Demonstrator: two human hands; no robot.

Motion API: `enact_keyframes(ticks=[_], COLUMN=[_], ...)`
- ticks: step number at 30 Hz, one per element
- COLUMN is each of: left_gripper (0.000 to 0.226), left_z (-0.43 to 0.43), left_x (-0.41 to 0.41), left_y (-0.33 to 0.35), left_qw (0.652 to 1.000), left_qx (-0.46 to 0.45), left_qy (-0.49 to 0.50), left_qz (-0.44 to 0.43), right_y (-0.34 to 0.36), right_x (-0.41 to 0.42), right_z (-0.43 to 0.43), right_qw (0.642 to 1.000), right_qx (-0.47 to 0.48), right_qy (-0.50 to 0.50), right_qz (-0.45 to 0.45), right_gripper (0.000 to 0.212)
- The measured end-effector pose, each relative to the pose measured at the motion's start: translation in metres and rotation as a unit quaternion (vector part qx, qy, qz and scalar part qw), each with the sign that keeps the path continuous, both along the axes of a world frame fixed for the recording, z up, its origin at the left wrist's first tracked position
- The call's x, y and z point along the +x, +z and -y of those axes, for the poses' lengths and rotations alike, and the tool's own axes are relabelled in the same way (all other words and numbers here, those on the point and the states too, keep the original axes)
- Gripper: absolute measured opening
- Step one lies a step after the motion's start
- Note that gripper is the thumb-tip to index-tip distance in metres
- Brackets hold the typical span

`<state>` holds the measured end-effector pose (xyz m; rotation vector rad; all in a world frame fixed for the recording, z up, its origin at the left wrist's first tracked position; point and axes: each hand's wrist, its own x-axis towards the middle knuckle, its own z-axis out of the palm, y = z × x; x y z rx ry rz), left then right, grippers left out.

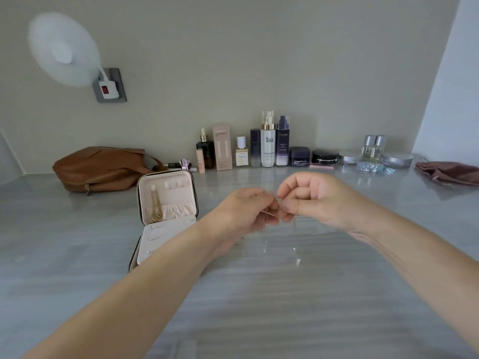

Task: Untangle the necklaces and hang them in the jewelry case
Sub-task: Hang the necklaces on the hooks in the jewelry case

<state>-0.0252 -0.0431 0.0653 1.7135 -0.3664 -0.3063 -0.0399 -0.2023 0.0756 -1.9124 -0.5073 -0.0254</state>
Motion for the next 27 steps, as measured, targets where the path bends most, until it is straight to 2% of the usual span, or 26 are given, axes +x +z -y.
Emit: enact_keyframes(ticks=[2,8,14,16,19,22,24,27], left_gripper=[0.024,0.051,0.03,0.025,0.022,0.023,0.026,0.026], left_z=[-0.007,-0.033,-0.083,-0.098,-0.112,-0.123,-0.128,-0.136], left_x=[-0.002,-0.005,0.002,0.007,0.017,0.023,0.023,0.025], left_y=[0.001,0.002,0.009,0.012,0.016,0.021,0.026,0.03], left_qw=[0.999,0.991,0.997,0.997,0.998,0.99,0.985,0.975], left_qx=[-0.048,-0.107,-0.079,-0.071,-0.022,0.088,0.145,0.203], left_qy=[0.001,-0.035,0.0,0.015,0.063,0.089,0.067,0.065], left_qz=[-0.019,-0.068,-0.024,-0.013,0.018,0.059,0.065,0.069], right_y=[0.012,0.033,0.03,0.027,0.02,0.015,0.013,0.012], right_x=[-0.001,0.005,0.021,0.026,0.032,0.036,0.038,0.04], right_z=[-0.009,-0.044,-0.069,-0.076,-0.091,-0.111,-0.125,-0.146], right_qw=[1.0,0.998,0.987,0.985,0.989,0.993,0.998,0.998], right_qx=[0.009,0.043,0.139,0.14,0.085,0.023,0.005,-0.003], right_qy=[-0.001,-0.023,-0.079,-0.099,-0.115,-0.116,-0.067,0.034], right_qz=[0.013,0.046,0.015,-0.004,-0.019,0.0,0.005,-0.054], right_gripper=[0.013,0.012,0.015,0.013,0.008,0.009,0.01,0.016])
